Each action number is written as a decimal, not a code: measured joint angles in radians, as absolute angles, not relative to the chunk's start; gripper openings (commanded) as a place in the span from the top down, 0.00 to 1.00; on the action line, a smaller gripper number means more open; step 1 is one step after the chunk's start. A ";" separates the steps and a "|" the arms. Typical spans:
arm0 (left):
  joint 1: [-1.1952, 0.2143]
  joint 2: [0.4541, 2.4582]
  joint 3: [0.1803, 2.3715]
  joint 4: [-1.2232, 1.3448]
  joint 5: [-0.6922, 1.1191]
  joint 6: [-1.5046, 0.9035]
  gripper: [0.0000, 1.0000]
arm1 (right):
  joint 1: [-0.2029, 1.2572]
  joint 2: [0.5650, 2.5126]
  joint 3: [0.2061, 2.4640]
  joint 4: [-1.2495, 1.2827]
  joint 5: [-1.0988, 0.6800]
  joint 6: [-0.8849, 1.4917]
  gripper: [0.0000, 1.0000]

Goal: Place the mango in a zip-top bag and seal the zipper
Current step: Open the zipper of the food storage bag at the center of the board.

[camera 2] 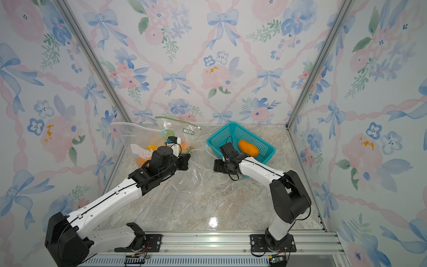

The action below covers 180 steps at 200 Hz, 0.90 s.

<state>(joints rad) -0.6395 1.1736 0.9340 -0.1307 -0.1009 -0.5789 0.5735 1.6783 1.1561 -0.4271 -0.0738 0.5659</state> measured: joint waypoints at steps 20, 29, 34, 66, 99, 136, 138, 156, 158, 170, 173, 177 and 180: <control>-0.640 1.162 0.935 -0.127 -0.099 -0.577 1.00 | 0.577 1.676 1.159 -0.425 -0.080 0.566 0.15; -0.640 1.162 0.936 -0.127 -0.095 -0.577 1.00 | 0.582 1.676 1.163 -0.427 -0.083 0.560 0.12; -0.640 1.162 0.937 -0.127 -0.092 -0.577 1.00 | 0.586 1.676 1.167 -0.427 -0.083 0.563 0.11; -0.640 1.173 0.945 -0.126 -0.065 -0.577 1.00 | 0.635 1.676 1.232 -0.418 -0.098 0.550 0.04; -0.640 1.173 0.945 -0.126 -0.051 -0.577 1.00 | 0.664 1.682 1.299 -0.388 -0.102 0.532 0.00; -0.640 1.172 0.946 -0.126 -0.044 -0.577 1.00 | 0.664 1.750 1.379 -0.393 -0.053 0.508 0.06; -0.640 1.171 0.946 -0.126 -0.044 -0.577 1.00 | 0.663 1.755 1.382 -0.395 -0.046 0.506 0.07; -0.640 1.161 0.946 -0.127 -0.046 -0.577 1.00 | 0.659 1.784 1.391 -0.416 0.008 0.496 0.37; -0.639 1.159 0.946 -0.126 -0.047 -0.577 1.00 | 0.657 1.786 1.391 -0.418 0.012 0.489 0.41; -0.636 1.146 0.946 -0.127 -0.048 -0.576 1.00 | 0.643 1.789 1.386 -0.432 0.032 0.483 0.57; -0.634 1.143 0.946 -0.127 -0.047 -0.576 1.00 | 0.638 1.789 1.384 -0.433 0.035 0.480 0.59; -0.633 1.139 0.946 -0.126 -0.048 -0.576 1.00 | 0.633 1.788 1.382 -0.434 0.038 0.484 0.62; -0.632 1.136 0.946 -0.126 -0.048 -0.576 1.00 | 0.626 1.787 1.380 -0.433 0.038 0.474 0.63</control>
